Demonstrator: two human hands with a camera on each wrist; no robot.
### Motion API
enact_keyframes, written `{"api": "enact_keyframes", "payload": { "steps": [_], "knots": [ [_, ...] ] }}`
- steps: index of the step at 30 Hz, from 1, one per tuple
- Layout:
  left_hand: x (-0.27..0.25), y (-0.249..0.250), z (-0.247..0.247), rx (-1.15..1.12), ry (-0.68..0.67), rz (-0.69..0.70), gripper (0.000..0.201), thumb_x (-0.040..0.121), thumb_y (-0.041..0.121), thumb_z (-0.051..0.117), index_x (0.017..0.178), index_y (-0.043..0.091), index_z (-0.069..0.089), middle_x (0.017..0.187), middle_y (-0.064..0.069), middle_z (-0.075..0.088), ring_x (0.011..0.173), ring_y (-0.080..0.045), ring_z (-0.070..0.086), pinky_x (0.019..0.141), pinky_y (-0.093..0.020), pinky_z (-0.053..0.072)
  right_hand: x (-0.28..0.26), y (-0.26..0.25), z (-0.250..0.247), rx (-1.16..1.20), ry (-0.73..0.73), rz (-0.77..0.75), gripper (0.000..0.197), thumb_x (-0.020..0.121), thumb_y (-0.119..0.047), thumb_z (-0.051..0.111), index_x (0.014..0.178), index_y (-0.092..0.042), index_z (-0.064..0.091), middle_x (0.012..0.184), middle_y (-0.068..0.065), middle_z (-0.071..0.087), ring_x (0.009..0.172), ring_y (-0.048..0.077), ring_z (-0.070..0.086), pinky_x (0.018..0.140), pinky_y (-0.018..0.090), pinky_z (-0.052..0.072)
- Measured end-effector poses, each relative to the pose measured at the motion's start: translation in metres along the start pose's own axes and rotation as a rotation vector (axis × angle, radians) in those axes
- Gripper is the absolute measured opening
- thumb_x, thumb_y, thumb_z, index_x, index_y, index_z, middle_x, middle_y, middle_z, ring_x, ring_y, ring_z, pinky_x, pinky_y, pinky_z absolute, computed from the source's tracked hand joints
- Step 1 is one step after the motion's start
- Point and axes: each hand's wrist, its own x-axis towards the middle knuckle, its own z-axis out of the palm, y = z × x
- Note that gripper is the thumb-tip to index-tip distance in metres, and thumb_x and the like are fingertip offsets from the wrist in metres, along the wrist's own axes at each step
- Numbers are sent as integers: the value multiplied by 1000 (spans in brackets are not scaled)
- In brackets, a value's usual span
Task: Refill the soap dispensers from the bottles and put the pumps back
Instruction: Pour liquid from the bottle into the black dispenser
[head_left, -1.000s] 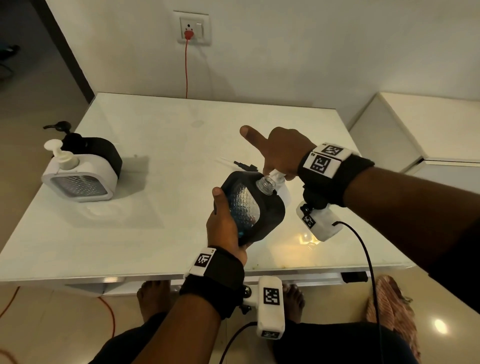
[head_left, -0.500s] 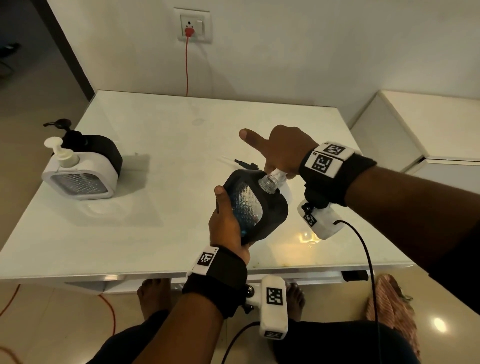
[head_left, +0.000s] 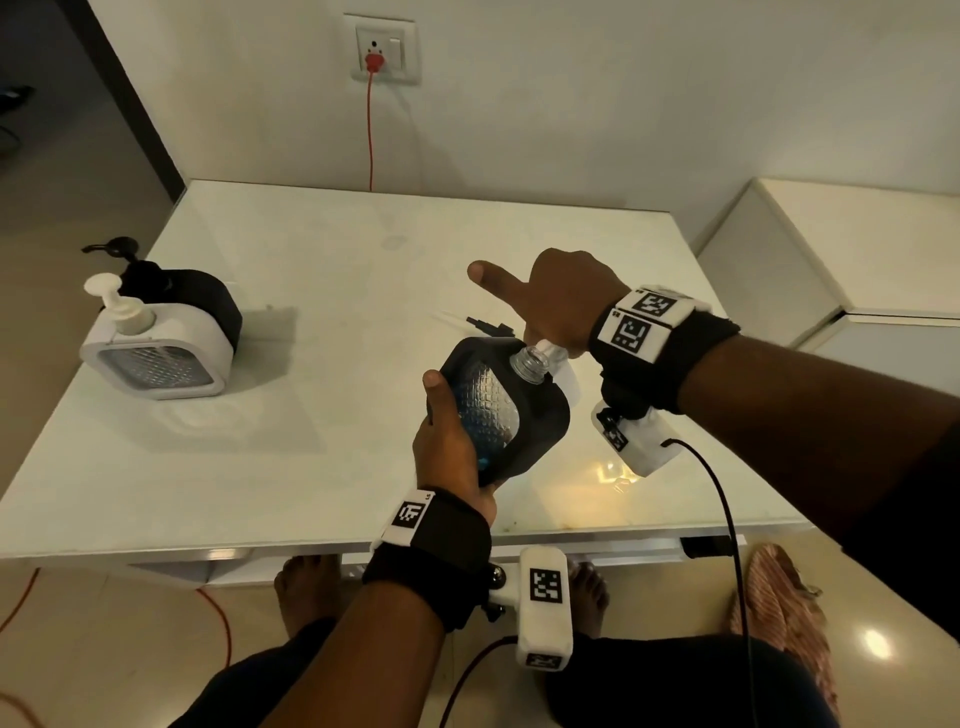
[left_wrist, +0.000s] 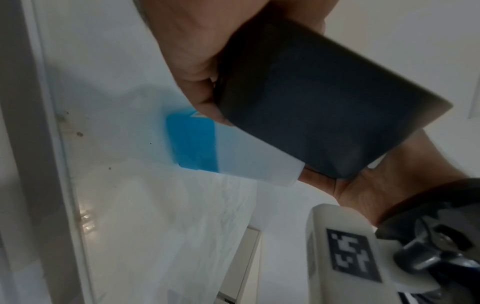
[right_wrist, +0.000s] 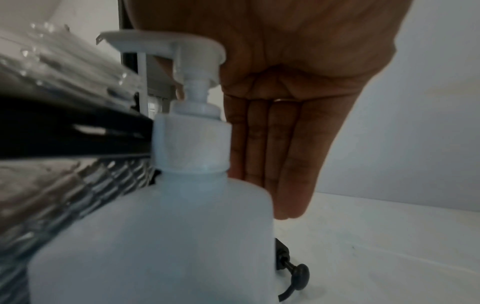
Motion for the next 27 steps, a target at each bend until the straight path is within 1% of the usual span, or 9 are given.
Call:
{"api": "enact_keyframes", "payload": {
  "steps": [2,5,10,15,17,19,23,25,27],
  "knots": [
    [0,-1,0,8,5,-9,68,94,77,43,137,27,63,127,-10,73,112,-37,71,83,-48,63,0,3,2,1,17,6,90,85,-88,26,63,-9,62,72,6,74,65,23,67,83,42,56],
    [0,0,1,3,16,-1,66,94,76,45,134,27,64,123,-9,74,109,-36,72,79,-45,63,2,8,8,-9,70,4,89,87,-86,28,67,-8,67,71,5,73,72,23,68,85,43,56],
    [0,0,0,7,29,5,66,93,76,46,133,26,65,123,-9,74,110,-35,71,82,-47,63,4,6,8,-24,76,-16,71,96,-73,34,62,-14,56,77,5,72,79,26,67,87,44,55],
    [0,0,0,2,20,4,65,93,76,46,131,27,65,123,-8,74,110,-35,71,83,-47,62,5,6,4,1,32,-9,79,93,-78,28,61,-13,59,74,4,72,74,25,67,86,43,55],
    [1,-1,-1,-1,23,5,66,93,76,46,131,26,65,121,-8,74,108,-35,72,82,-46,62,6,9,8,2,68,8,77,92,-79,33,63,-13,61,74,4,72,75,24,67,85,42,55],
    [1,-1,0,-3,18,10,64,94,75,46,129,26,66,120,-9,75,106,-34,73,81,-47,63,7,11,11,-15,101,25,68,91,-76,40,66,-16,59,79,4,72,79,25,66,83,41,55],
    [1,-1,0,4,21,19,65,95,74,45,133,25,65,122,-10,74,109,-36,72,88,-53,63,6,9,14,-26,113,33,58,92,-70,45,67,-18,53,83,5,71,84,27,64,82,39,52],
    [1,-1,0,8,26,23,65,95,74,45,132,26,65,122,-10,75,109,-36,72,88,-52,63,6,8,11,-28,111,27,60,94,-70,44,65,-18,52,81,4,70,82,27,63,79,37,50],
    [-1,0,0,15,23,27,59,95,74,45,124,27,68,119,-9,76,106,-34,73,85,-48,63,4,8,7,-15,82,16,67,94,-73,40,63,-16,55,77,3,70,78,26,65,79,38,51]
  ]
}}
